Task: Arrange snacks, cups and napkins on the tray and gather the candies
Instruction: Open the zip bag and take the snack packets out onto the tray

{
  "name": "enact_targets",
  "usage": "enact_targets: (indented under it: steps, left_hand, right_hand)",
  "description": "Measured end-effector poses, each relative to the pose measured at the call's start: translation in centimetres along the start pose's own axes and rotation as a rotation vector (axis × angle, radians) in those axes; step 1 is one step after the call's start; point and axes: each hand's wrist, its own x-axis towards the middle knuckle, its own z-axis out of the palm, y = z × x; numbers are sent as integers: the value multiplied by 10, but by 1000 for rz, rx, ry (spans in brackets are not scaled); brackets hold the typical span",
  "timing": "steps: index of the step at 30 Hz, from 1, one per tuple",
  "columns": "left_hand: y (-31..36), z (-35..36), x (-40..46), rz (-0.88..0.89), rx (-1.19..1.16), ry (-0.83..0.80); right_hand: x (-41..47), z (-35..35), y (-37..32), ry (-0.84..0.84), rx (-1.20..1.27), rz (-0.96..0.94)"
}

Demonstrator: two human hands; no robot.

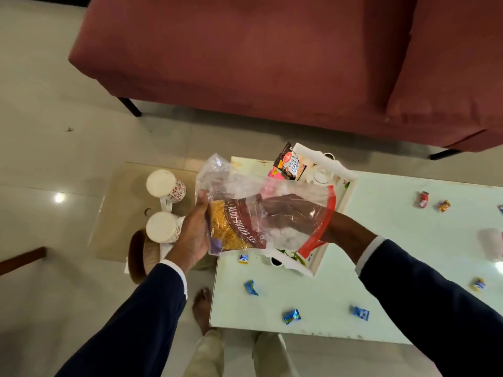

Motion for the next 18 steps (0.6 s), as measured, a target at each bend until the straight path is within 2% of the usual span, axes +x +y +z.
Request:
enact_targets:
  steps: [3,6,9,12,14,18]
  left_hand:
    - [4,-1,2,68,-26,97]
    - [20,-11,9,211,-194,184]
    - [34,-26,18,262,-193,242]
    - [44,-34,19,296,-248,228]
    - [52,-36,17,318,-268,169]
    - [61,-41,14,359,-317,86]
  right_hand:
    - [-4,-8,3,64,40,-85]
    - [-11,-17,-10,82,-68,-228]
    - [-17,-33,-16,291,-166,-302]
    - [-32,-60,-14,535,96,-387]
    - [-43,-81,-17,692,180,-424]
    - [-50,-126,-29,795,33,-339]
